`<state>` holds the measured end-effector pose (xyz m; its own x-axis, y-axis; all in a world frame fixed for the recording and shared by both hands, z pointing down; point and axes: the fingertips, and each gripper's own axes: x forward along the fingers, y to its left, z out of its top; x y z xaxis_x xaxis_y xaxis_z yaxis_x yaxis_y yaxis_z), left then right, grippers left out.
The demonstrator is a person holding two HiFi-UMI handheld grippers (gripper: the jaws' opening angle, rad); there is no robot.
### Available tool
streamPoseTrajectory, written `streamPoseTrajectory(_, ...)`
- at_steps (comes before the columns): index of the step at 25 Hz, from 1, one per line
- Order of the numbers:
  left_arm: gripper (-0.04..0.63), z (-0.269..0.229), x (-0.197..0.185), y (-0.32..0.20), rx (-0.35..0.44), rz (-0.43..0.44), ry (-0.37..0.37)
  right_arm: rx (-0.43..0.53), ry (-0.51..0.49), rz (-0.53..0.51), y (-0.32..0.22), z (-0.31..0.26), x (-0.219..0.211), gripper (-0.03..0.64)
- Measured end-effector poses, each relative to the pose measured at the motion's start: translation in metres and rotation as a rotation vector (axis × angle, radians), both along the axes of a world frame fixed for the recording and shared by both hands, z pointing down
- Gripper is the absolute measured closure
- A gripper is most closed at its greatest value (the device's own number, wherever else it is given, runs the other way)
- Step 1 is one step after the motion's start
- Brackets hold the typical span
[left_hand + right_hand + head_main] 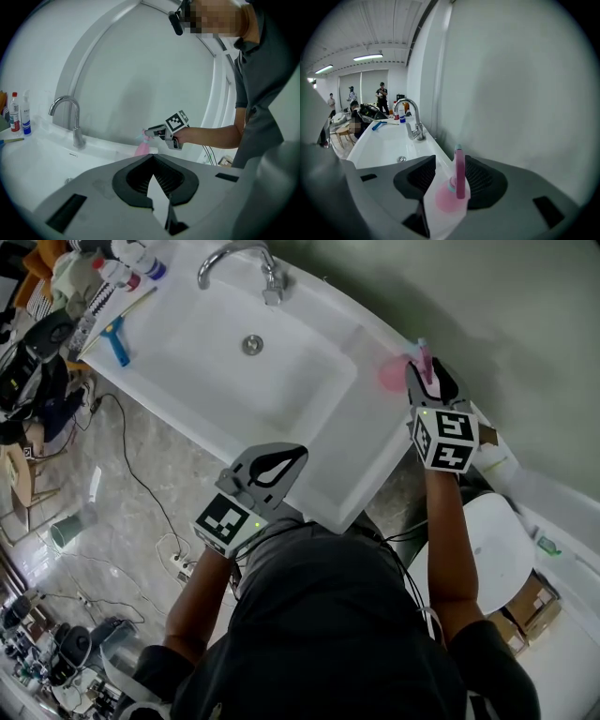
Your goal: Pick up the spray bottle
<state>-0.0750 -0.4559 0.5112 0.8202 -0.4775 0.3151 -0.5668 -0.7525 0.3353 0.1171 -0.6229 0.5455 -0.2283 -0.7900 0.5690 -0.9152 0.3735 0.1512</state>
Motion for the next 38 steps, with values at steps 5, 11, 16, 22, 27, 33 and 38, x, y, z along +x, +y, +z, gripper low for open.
streamPoseTrajectory(5, 0.591, 0.003, 0.000, -0.003, -0.021, -0.011, -0.006, -0.047, 0.012, 0.002, -0.007, 0.020, 0.009, 0.431)
streamPoseTrajectory(11, 0.591, 0.009, -0.004, -0.027, -0.022, -0.031, -0.011, -0.071, 0.016, 0.027, -0.028, 0.036, 0.028, 0.431)
streamPoseTrajectory(16, 0.592, 0.015, -0.010, -0.027, -0.012, -0.034, -0.033, -0.100, 0.005, 0.029, -0.030, 0.050, 0.034, 0.431)
streamPoseTrajectory(22, 0.591, 0.020, -0.023, -0.028, 0.011, -0.034, -0.050, -0.086, 0.006, 0.009, -0.028, 0.052, 0.030, 0.479)
streamPoseTrajectory(27, 0.592, 0.016, -0.039, -0.032, 0.016, -0.065, -0.062, -0.079, -0.013, 0.027, -0.024, 0.046, 0.029, 0.482)
streamPoseTrajectory(33, 0.591, 0.016, -0.053, -0.038, 0.040, -0.081, -0.081, -0.067, -0.065, 0.003, -0.018, 0.030, 0.016, 0.482)
streamPoseTrajectory(38, 0.592, 0.013, -0.054, -0.038, 0.057, -0.078, -0.076, -0.026, -0.140, -0.029, -0.010, -0.001, -0.004, 0.482)
